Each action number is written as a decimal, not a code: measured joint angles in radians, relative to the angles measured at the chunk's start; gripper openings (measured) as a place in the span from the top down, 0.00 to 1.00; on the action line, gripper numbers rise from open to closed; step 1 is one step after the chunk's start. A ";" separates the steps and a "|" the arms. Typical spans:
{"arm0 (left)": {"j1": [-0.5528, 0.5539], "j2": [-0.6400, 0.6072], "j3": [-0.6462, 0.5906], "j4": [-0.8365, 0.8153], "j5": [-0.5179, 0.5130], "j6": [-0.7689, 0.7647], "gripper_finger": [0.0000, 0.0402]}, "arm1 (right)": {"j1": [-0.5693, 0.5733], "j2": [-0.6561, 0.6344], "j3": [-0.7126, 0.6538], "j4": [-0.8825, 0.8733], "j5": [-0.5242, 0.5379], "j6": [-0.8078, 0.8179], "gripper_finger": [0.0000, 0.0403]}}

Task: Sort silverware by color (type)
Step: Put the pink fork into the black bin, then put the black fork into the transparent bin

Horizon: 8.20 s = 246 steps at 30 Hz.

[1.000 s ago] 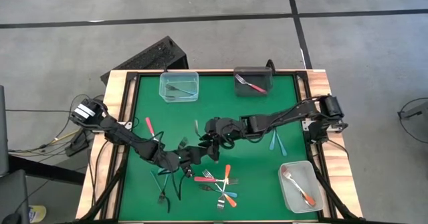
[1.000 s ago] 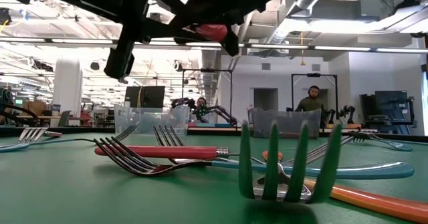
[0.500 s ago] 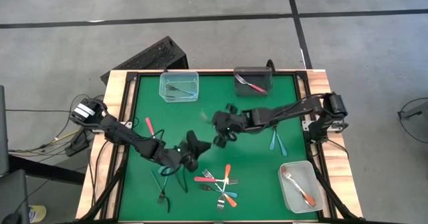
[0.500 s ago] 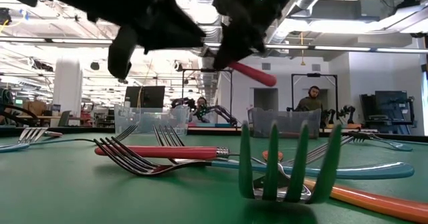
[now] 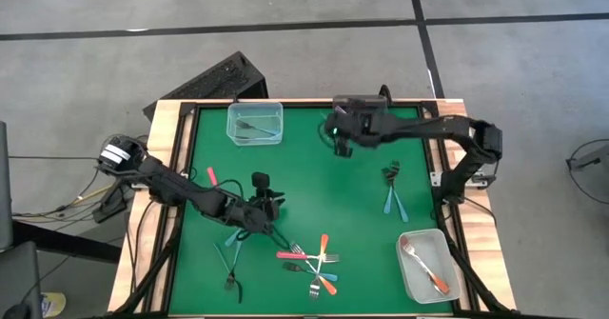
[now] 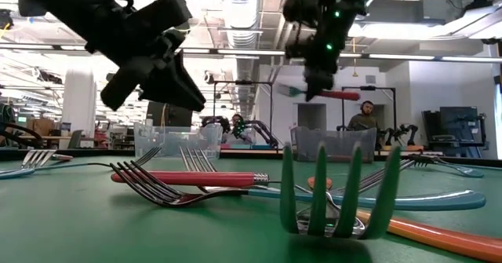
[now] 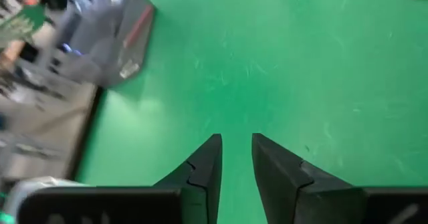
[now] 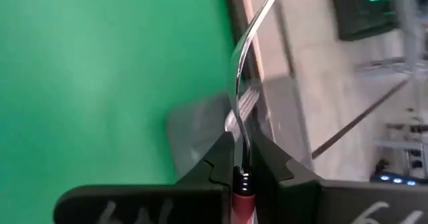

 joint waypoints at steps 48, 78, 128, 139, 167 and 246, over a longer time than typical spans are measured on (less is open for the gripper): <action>-0.009 -0.406 -0.380 -0.037 0.348 -0.957 0.69 | -0.159 -0.159 -0.130 0.152 -0.870 0.343 0.73; -0.110 -0.186 -0.375 -0.038 0.290 -1.031 0.87 | 0.470 -0.339 -0.129 -0.016 -0.138 0.812 0.74; -0.071 -0.304 -0.264 1.037 0.154 -0.120 1.00 | 0.508 0.229 -0.126 1.462 -0.342 0.475 0.74; -0.074 -0.290 -0.264 1.075 0.208 -0.091 1.00 | 0.501 0.230 -0.125 1.476 -0.380 0.474 0.43; 0.004 -0.293 -0.263 1.109 0.193 -0.079 1.00 | 0.450 0.231 -0.126 1.512 -0.425 0.438 0.78; 0.102 -0.300 0.133 0.139 0.282 0.115 0.91 | 0.467 0.030 -0.124 0.651 -0.432 0.610 0.97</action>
